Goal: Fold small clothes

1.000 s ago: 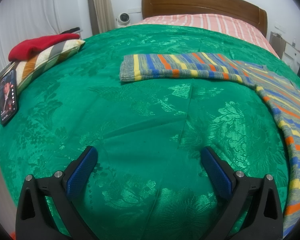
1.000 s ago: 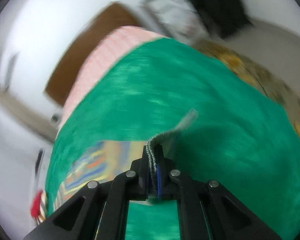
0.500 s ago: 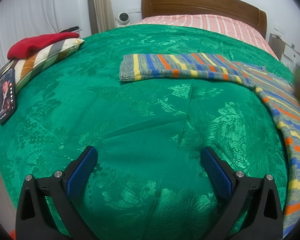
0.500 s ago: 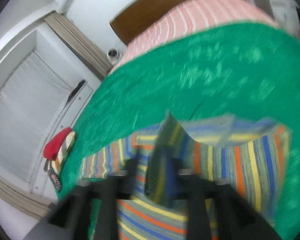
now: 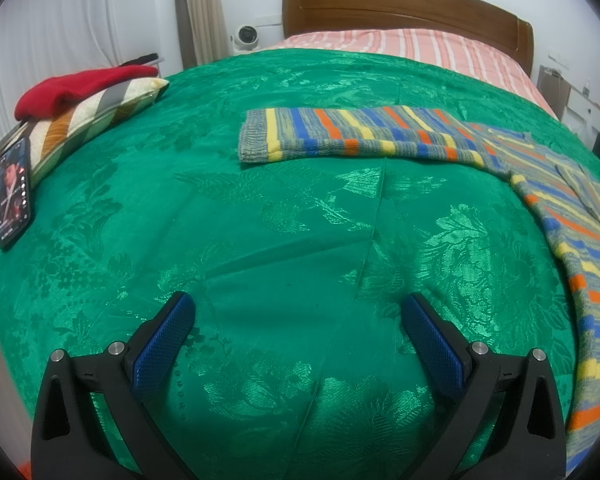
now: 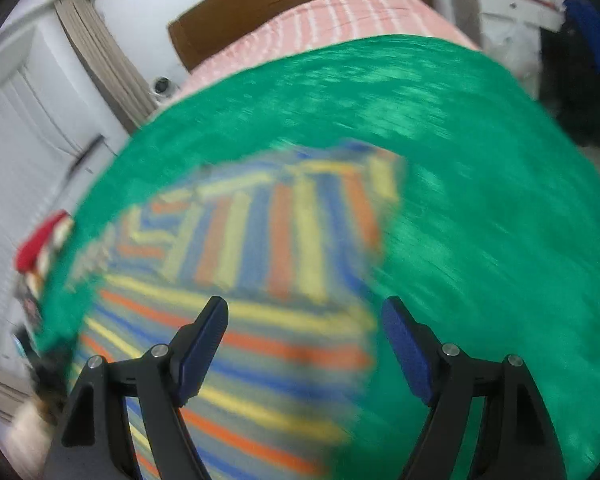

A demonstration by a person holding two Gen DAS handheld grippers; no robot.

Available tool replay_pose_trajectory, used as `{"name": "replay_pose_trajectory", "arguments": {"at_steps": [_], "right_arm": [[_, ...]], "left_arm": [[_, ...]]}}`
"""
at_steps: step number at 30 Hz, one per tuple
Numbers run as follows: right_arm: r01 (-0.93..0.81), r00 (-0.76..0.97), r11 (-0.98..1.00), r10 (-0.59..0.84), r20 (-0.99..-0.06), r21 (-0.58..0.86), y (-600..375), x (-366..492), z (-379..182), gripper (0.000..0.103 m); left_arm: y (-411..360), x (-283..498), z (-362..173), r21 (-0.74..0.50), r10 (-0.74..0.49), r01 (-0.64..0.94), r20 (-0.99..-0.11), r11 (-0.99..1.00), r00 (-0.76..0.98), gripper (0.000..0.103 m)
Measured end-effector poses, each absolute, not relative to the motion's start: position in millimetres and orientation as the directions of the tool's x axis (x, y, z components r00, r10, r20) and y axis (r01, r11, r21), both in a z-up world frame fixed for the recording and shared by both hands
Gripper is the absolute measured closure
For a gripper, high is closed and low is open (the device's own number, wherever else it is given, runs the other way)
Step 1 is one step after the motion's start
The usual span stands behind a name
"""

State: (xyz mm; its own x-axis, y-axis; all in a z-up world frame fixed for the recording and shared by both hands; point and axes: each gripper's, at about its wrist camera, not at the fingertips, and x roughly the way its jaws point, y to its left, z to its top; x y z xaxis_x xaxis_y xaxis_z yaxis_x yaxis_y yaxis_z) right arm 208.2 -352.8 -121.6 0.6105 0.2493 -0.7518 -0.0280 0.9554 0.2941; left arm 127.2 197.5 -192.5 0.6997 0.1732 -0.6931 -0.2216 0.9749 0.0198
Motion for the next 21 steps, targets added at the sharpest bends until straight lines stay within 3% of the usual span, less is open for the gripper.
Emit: {"name": "replay_pose_trajectory", "arguments": {"at_steps": [8,15,21], "right_arm": [[0.118,0.635,0.958,0.131,-0.762,0.262,-416,128,-153,0.024],[0.108,0.686,0.971,0.083,-0.723,0.214,-416,110,-166,0.024],[0.072,0.724,0.970,0.111,-0.681,0.234,-419,106,-179,0.016]], "left_arm": [[197,127,-193,0.020,0.173,-0.222,-0.693,0.975,0.700,0.000],[197,127,-193,0.019,0.173,-0.221,-0.693,0.975,0.700,0.000],[197,127,-193,0.020,0.174,-0.222,-0.692,0.975,0.700,0.000]]}}
